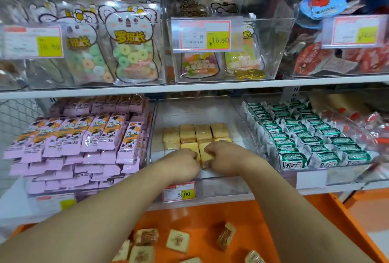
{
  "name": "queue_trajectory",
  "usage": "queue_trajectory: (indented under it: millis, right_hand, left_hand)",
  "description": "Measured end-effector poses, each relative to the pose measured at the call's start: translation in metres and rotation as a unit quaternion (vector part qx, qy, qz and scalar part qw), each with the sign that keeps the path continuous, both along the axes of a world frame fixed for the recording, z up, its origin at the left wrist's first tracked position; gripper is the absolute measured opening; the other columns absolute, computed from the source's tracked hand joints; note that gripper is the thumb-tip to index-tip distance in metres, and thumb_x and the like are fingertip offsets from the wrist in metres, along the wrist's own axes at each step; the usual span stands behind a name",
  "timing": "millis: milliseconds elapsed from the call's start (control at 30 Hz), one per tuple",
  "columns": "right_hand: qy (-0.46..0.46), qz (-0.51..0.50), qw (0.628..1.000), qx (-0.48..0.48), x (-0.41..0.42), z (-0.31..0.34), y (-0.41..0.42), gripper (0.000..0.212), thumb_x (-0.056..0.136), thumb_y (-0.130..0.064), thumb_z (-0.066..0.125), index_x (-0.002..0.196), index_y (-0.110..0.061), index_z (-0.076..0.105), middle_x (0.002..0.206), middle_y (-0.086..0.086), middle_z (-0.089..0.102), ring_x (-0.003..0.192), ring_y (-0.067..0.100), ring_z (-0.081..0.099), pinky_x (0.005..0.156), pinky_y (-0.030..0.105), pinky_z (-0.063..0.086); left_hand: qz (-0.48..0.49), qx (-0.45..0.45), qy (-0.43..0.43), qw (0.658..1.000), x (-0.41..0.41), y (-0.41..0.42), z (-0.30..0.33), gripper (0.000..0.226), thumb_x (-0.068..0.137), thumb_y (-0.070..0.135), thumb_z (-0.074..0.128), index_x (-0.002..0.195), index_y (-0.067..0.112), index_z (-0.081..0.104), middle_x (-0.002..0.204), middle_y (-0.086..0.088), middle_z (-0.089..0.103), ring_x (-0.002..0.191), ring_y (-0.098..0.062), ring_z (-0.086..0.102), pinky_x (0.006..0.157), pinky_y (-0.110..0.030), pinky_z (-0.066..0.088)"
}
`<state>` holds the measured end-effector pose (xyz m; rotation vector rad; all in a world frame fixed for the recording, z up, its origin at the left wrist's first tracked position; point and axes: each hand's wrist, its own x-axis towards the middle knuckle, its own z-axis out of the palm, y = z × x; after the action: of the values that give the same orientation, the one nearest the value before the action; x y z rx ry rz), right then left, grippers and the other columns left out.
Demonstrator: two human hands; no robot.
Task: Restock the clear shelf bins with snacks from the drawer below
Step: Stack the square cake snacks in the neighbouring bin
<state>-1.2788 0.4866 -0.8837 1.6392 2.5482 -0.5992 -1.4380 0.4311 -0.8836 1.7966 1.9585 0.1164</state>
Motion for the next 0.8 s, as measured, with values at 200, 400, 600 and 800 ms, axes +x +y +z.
queue_trajectory:
  millis: [200,400,600,800]
  right_hand:
    - [-0.05,0.036,0.998,-0.008,-0.002,-0.001,0.002,0.064,0.105,-0.051,0.048,0.162,-0.025,0.032,0.173,0.004,0.017,0.16,0.031,0.004,0.127,0.053,0.017]
    - [-0.053,0.048,0.997,-0.009,-0.003,-0.003,0.007,0.071,0.105,-0.054,0.046,0.165,-0.025,0.022,0.175,0.003,0.006,0.161,0.029,-0.003,0.129,0.052,0.012]
    - [-0.017,0.049,0.999,-0.008,-0.001,0.002,0.001,0.066,0.106,-0.052,0.047,0.163,-0.023,0.029,0.175,0.006,0.011,0.161,0.029,-0.002,0.129,0.047,0.009]
    - [0.01,0.065,0.998,-0.009,0.006,0.037,-0.042,0.056,0.11,-0.042,0.042,0.159,-0.016,0.038,0.168,0.011,0.029,0.158,0.029,0.015,0.125,0.037,0.013]
  left_hand:
    - [-0.025,0.003,0.001,1.0,-0.001,0.008,-0.003,0.024,0.106,0.032,0.041,0.107,0.014,0.057,0.123,-0.009,0.056,0.115,-0.029,0.055,0.092,-0.036,0.044]
    - [-0.018,0.017,-0.009,1.0,-0.003,0.012,-0.003,0.034,0.101,0.037,0.049,0.126,0.018,0.061,0.134,-0.004,0.06,0.118,-0.025,0.056,0.1,-0.037,0.048]
    - [-0.034,0.031,-0.018,0.999,0.001,0.0,0.008,0.04,0.106,0.041,0.047,0.133,0.015,0.06,0.146,-0.005,0.054,0.135,-0.026,0.047,0.111,-0.036,0.04]
    - [-0.048,0.094,-0.062,0.992,0.011,-0.065,0.039,0.043,0.111,0.036,0.041,0.142,0.011,0.056,0.148,-0.007,0.052,0.138,-0.018,0.044,0.107,-0.023,0.029]
